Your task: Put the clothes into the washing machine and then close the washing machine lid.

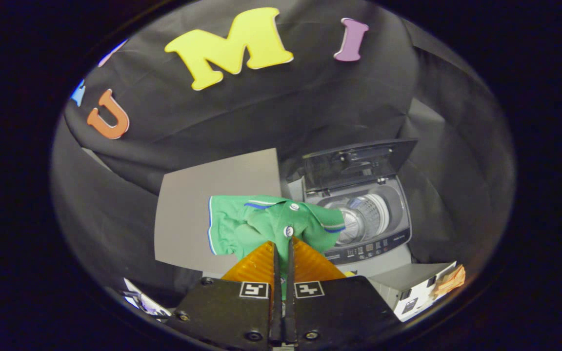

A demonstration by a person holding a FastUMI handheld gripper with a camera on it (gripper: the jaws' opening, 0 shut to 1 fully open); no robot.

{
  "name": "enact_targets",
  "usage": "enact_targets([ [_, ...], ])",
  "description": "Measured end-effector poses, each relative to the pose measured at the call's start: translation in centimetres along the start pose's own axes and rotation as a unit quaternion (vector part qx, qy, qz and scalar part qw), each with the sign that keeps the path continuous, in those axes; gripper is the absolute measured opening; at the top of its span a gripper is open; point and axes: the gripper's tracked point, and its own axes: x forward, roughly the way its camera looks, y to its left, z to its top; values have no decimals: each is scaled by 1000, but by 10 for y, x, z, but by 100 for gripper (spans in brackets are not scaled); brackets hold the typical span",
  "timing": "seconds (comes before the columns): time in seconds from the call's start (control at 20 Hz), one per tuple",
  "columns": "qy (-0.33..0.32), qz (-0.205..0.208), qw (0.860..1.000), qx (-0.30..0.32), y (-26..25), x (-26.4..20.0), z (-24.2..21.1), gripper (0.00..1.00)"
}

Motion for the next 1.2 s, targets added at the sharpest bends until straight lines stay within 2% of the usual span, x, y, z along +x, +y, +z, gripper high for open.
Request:
enact_targets([
  [0.35, -22, -20, 999, 43, -80, -22, 11, 6],
  [0.6, -28, -1, 999, 43, -115, -15, 34, 6],
  [0.9, -10, 38, 999, 7, -135, 23, 52, 6],
  [1.2, 35, 42, 999, -2, -167, 90, 53, 6],
])
